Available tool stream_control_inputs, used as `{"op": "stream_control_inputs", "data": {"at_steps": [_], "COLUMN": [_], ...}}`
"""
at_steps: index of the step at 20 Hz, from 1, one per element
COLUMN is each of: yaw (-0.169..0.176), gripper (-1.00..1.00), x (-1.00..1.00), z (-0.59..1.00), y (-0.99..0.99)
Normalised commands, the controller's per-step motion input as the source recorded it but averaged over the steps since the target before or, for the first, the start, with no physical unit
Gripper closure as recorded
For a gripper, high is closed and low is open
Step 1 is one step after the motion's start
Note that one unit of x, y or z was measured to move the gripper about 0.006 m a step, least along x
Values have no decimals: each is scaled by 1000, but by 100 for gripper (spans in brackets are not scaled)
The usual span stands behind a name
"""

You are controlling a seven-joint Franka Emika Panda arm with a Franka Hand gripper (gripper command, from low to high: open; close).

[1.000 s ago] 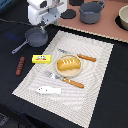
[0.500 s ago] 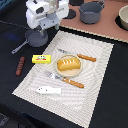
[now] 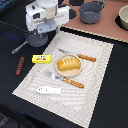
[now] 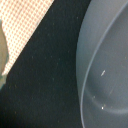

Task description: Interact with the objects in diverse but meaningful ways.

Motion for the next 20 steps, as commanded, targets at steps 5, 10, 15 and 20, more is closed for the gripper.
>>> {"op": "stream_control_inputs", "data": {"at_steps": [5, 10, 15, 20], "yaw": [0, 0, 0, 0], "gripper": [-100, -100, -100, 100], "x": [-92, -66, -80, -89], "z": [-150, -191, -189, -218], "y": [0, 0, 0, 0]}}
